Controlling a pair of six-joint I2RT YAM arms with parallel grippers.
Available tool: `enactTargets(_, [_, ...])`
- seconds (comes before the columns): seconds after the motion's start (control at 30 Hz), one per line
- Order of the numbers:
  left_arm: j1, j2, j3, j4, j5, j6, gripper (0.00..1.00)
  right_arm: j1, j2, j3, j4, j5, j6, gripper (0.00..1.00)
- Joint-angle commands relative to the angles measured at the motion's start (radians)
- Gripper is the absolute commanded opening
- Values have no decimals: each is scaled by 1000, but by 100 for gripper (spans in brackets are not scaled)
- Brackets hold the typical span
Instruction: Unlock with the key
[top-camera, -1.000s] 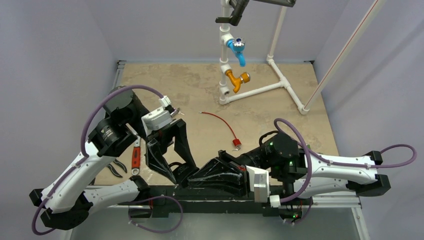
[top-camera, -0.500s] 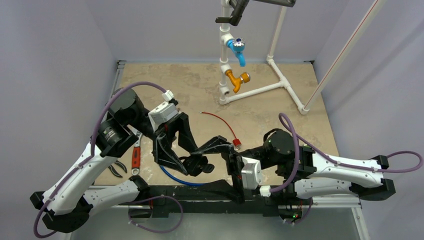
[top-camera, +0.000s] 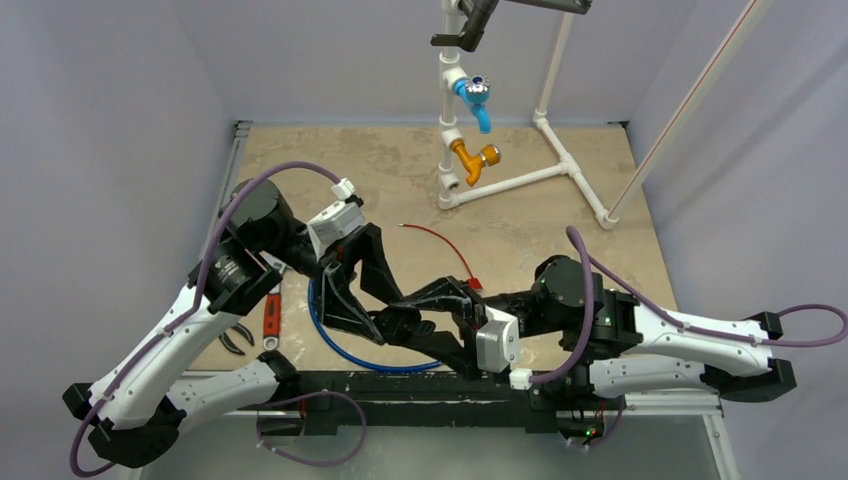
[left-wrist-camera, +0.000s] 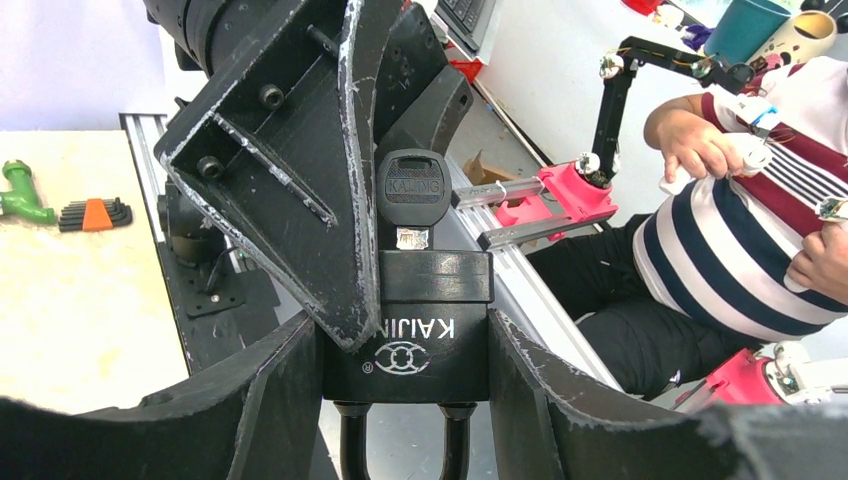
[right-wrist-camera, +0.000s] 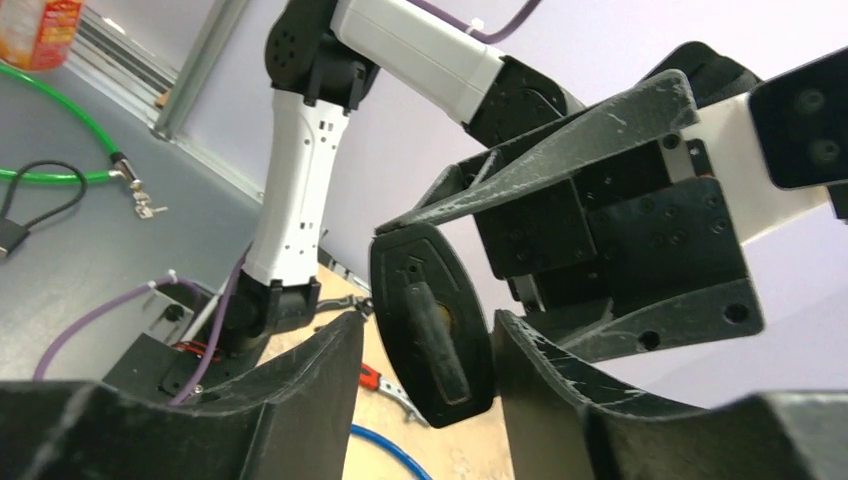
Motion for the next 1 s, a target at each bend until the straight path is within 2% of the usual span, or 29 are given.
enactTargets(0.0, [3, -43, 17, 120, 14, -25, 0, -11, 5, 66, -120, 77, -16, 45])
enactTargets(0.1, [5, -48, 14, 89, 15, -7, 0, -12, 19, 106, -183, 73, -37, 28])
enactTargets(0.17, [7, -47, 9, 77, 16, 1, 0, -12, 33, 132, -226, 65, -43, 3])
enactTargets(0.2, [8, -46, 7, 76, 16, 4, 0, -11, 41, 142, -247, 61, -44, 0])
enactTargets(0.37, [14, -33, 15, 25, -1, 53, 0, -12, 65, 140, -274, 41, -30, 0])
enactTargets(0.4, [19, -29, 27, -20, -12, 92, 5, -11, 65, 133, -266, 30, -22, 0])
enactTargets(0.47, [36, -20, 61, -158, -51, 219, 29, -11, 59, 104, -228, 9, 50, 0])
enactTargets(0.5, [49, -19, 82, -237, -80, 298, 36, -12, 52, 82, -210, 27, 85, 0])
enactTargets(0.57, [79, -15, 123, -409, -142, 473, 43, -11, 27, 15, -181, 69, 144, 0])
enactTargets(0.63, [90, -7, 162, -577, -245, 680, 58, -18, -6, -51, -121, 111, 217, 0])
enactTargets(0.73, [95, -4, 182, -715, -375, 881, 62, -44, -32, -116, -110, 148, 304, 0])
enactTargets(0.8, [104, -4, 181, -752, -416, 949, 70, -68, -31, -135, -116, 151, 354, 0])
enactTargets(0.97, [107, 11, 174, -819, -435, 1036, 71, -108, -7, -156, -93, 146, 401, 0])
